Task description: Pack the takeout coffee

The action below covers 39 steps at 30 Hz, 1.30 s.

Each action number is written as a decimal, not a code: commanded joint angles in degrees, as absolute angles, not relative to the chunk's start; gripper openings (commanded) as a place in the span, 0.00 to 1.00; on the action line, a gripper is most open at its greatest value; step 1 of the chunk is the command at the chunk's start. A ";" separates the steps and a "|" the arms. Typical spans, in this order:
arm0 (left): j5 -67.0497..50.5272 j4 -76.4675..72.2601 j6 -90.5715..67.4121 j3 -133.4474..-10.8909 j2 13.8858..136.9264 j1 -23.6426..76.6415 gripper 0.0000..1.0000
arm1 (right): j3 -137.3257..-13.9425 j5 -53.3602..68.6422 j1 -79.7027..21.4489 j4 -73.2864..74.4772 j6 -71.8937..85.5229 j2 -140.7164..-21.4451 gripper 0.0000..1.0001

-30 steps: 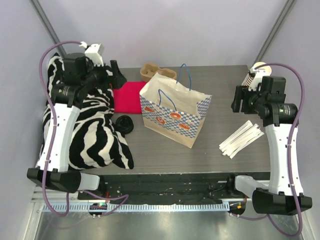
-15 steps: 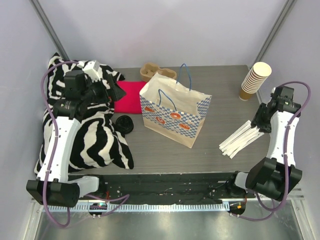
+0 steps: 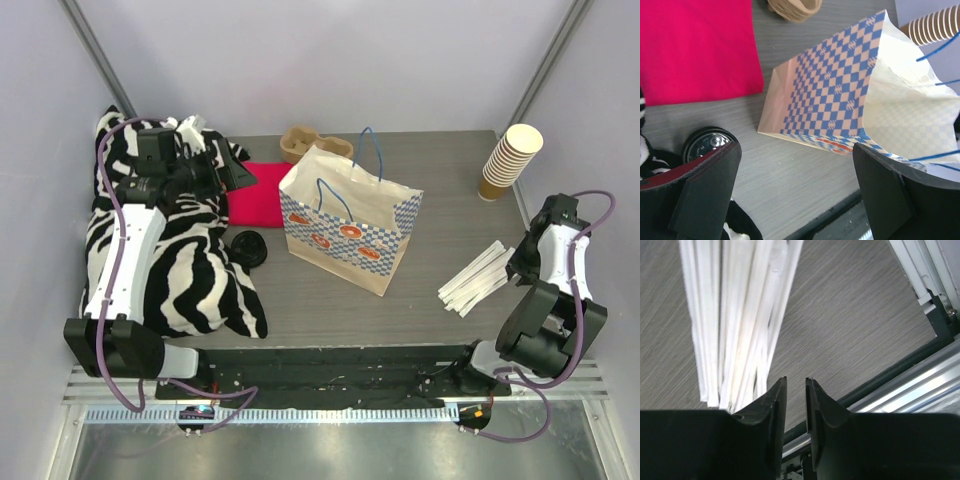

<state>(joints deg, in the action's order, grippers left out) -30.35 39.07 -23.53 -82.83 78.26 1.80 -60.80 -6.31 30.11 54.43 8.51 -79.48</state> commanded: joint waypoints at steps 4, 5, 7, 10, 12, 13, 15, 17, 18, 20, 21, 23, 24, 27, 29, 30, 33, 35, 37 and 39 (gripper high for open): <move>-35.42 44.20 -21.53 -89.82 81.65 1.49 1.00 | -59.24 -13.62 30.32 48.52 13.45 -81.38 0.19; -35.51 44.91 -21.45 -90.26 82.17 1.49 1.00 | -59.15 -13.80 30.41 47.82 13.80 -81.56 0.19; -35.95 44.82 -21.01 -90.70 82.79 1.49 1.00 | -58.62 -14.15 30.50 46.85 14.15 -81.91 0.18; -36.04 45.35 -19.17 -91.05 82.79 1.49 1.00 | -57.13 -14.15 30.67 44.30 14.15 -82.09 0.18; -35.95 46.49 -18.20 -91.41 82.88 1.49 1.00 | -56.34 -13.45 30.76 42.89 13.98 -82.96 0.18; -35.51 46.67 -17.76 -91.41 82.71 1.49 1.00 | -55.99 -13.10 30.76 42.63 14.06 -83.32 0.19; -35.16 47.11 -16.88 -91.06 82.36 1.49 1.00 | -54.41 -12.22 30.94 40.88 14.93 -84.02 0.19; -34.98 47.72 -16.09 -90.53 81.74 1.49 1.00 | -53.97 -11.43 31.03 39.91 15.55 -84.98 0.19; -34.98 47.90 -15.91 -90.44 81.56 1.49 1.00 | -53.88 -11.77 31.03 39.38 15.90 -85.25 0.20; -34.72 48.42 -15.64 -89.91 80.77 1.49 1.00 | -53.88 -12.30 31.03 38.50 16.26 -86.04 0.22; -34.72 48.51 -15.21 -89.65 80.51 1.49 1.00 | -53.88 -12.39 31.11 38.41 16.35 -87.00 0.22; -34.72 48.69 -14.94 -89.47 80.07 1.49 1.00 | -53.88 -12.48 31.11 38.32 16.96 -87.71 0.22; -34.80 48.78 -14.77 -89.47 79.98 1.49 1.00 | -53.53 -12.05 31.11 38.15 17.14 -88.06 0.22; -35.16 48.78 -14.85 -89.39 79.98 1.49 1.00 | -52.91 -11.43 31.11 36.74 18.10 -88.77 0.25; -35.16 48.95 -14.68 -89.38 80.07 1.49 1.00 | -52.65 -11.08 31.11 35.34 18.46 -89.21 0.27; -34.98 49.04 -14.59 -89.47 80.07 1.49 1.00 | -52.65 -10.81 31.11 34.98 18.37 -89.47 0.28; -34.98 49.04 -14.33 -89.56 80.33 1.49 1.00 | -52.56 -9.76 31.11 33.32 18.72 -90.26 0.28; -35.15 49.13 -14.50 -89.56 80.51 1.49 1.00 | -52.47 -9.67 31.11 32.79 19.16 -90.44 0.28; -35.59 48.96 -14.59 -89.12 80.42 1.49 1.00 | -52.56 -9.41 31.11 32.87 19.77 -91.05 0.29; -35.68 48.69 -14.76 -88.86 80.42 1.49 1.00 | -52.47 -8.88 31.11 32.87 20.30 -91.05 0.28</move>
